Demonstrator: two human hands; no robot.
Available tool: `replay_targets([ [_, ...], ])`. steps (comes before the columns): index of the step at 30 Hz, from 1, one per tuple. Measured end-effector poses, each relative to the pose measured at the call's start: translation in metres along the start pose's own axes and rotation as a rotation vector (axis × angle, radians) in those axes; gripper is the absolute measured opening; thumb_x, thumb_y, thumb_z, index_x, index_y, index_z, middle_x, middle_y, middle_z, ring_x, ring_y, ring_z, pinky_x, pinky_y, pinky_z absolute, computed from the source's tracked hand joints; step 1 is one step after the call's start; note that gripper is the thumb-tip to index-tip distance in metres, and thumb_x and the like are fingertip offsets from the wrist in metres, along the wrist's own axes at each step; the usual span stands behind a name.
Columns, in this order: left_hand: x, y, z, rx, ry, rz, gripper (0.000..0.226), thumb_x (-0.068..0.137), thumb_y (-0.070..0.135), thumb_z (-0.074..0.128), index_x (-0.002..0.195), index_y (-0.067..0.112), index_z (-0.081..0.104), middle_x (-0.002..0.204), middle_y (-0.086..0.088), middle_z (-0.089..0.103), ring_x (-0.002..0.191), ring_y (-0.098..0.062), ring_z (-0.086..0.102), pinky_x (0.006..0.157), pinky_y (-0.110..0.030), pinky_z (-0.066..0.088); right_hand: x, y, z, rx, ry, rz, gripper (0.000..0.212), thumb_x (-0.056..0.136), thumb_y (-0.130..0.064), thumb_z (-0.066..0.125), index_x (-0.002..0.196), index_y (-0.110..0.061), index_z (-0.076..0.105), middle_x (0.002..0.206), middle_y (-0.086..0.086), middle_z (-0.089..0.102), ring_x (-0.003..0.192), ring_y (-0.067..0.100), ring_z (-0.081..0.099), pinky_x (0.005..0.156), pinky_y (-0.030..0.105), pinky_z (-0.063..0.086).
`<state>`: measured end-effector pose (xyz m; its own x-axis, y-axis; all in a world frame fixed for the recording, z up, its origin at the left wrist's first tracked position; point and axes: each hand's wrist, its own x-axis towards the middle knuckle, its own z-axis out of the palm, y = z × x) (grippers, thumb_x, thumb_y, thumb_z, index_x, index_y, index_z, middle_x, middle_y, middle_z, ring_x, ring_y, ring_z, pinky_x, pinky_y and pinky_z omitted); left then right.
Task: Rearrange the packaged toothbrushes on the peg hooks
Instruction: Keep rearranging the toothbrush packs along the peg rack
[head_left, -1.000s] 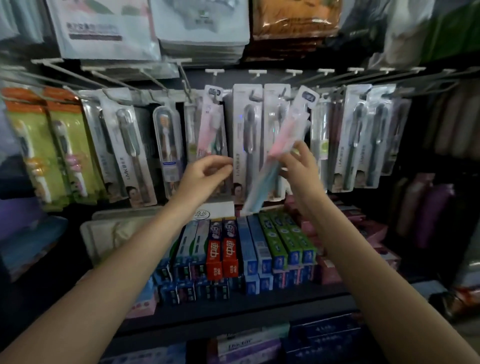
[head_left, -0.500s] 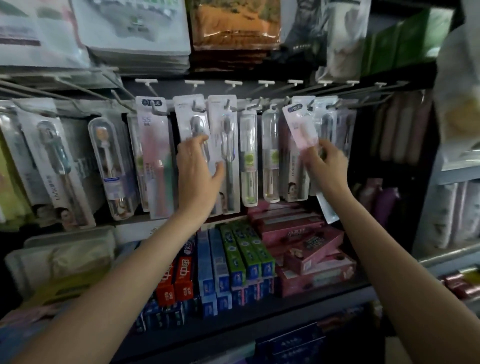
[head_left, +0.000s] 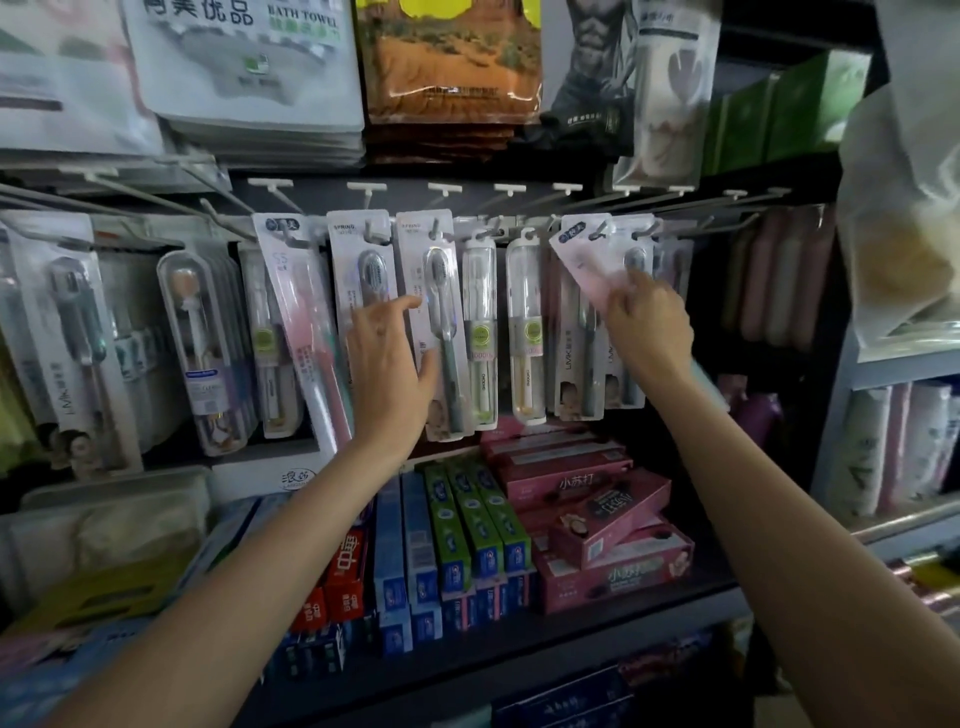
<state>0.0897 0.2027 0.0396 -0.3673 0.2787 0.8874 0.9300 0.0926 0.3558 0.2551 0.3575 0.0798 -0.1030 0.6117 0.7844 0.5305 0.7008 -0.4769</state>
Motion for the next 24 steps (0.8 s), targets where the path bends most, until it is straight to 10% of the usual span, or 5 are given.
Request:
replay_targets([
  [12, -0.006, -0.002, 0.000, -0.046, -0.032, 0.006, 0.044, 0.082, 0.002, 0.060, 0.123, 0.013, 0.047, 0.126, -0.015, 0.039, 0.120, -0.027, 0.040, 0.100, -0.029, 0.033, -0.018, -0.004, 0.007, 0.043, -0.134, 0.183, 0.042, 0.094, -0.020, 0.044, 0.129, 0.003, 0.039, 0.133, 0.022, 0.036, 0.121, 0.036, 0.036, 0.099, 0.040, 0.031],
  [16, -0.008, -0.014, -0.011, 0.116, -0.056, 0.102, 0.044, 0.081, 0.004, 0.060, 0.123, 0.017, 0.056, 0.133, -0.013, 0.042, 0.125, -0.033, 0.035, 0.104, -0.047, 0.033, -0.036, -0.036, 0.026, 0.220, -0.170, -0.113, 0.035, 0.094, -0.015, 0.048, 0.126, -0.001, 0.045, 0.119, 0.013, 0.051, 0.101, 0.020, 0.052, 0.093, 0.033, 0.045],
  [24, -0.013, -0.037, -0.011, 0.457, -0.213, 0.408, 0.063, 0.079, 0.015, 0.066, 0.137, 0.028, 0.042, 0.153, -0.007, 0.020, 0.138, -0.033, 0.005, 0.101, -0.064, 0.012, -0.038, -0.064, 0.086, 0.160, -0.327, 0.028, 0.050, 0.090, -0.028, 0.058, 0.125, 0.000, 0.034, 0.118, 0.019, 0.055, 0.105, 0.035, 0.056, 0.074, 0.038, 0.043],
])
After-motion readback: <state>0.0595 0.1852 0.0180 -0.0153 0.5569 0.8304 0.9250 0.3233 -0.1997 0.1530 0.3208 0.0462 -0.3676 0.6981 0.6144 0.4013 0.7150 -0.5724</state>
